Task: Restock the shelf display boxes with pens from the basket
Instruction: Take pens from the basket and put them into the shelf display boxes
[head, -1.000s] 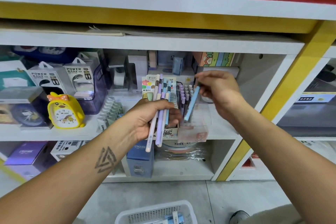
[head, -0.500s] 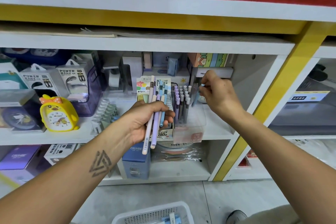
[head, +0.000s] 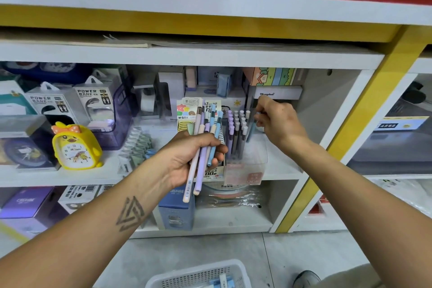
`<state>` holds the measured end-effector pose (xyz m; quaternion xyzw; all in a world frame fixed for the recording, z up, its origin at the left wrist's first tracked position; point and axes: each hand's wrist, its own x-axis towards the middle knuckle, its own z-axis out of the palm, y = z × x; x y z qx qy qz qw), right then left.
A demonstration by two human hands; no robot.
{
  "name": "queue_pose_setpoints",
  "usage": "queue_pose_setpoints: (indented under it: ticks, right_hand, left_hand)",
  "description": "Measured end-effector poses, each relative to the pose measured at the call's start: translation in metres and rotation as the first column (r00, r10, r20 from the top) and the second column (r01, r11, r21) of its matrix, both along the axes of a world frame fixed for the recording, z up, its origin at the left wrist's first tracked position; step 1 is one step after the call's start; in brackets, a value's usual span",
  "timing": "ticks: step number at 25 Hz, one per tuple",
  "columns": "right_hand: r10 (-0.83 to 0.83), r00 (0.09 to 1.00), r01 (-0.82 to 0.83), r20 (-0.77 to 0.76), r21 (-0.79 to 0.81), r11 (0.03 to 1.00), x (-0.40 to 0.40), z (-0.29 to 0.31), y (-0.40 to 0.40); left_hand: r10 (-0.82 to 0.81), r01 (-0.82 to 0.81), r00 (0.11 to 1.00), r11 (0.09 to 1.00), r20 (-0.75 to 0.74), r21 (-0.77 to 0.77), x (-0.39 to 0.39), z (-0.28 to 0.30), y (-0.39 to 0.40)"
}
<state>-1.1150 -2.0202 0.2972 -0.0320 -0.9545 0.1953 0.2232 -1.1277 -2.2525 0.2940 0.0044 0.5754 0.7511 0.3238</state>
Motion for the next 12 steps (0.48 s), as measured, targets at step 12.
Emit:
queue_pose_setpoints:
  ticks: [12]
  right_hand:
    - [-0.095,0.995,0.095,0.015,0.022,0.995,-0.009,-0.007,-0.003]
  left_hand:
    - [-0.017,0.017,1.000,1.000,-0.005,0.016,0.001,-0.003,0.000]
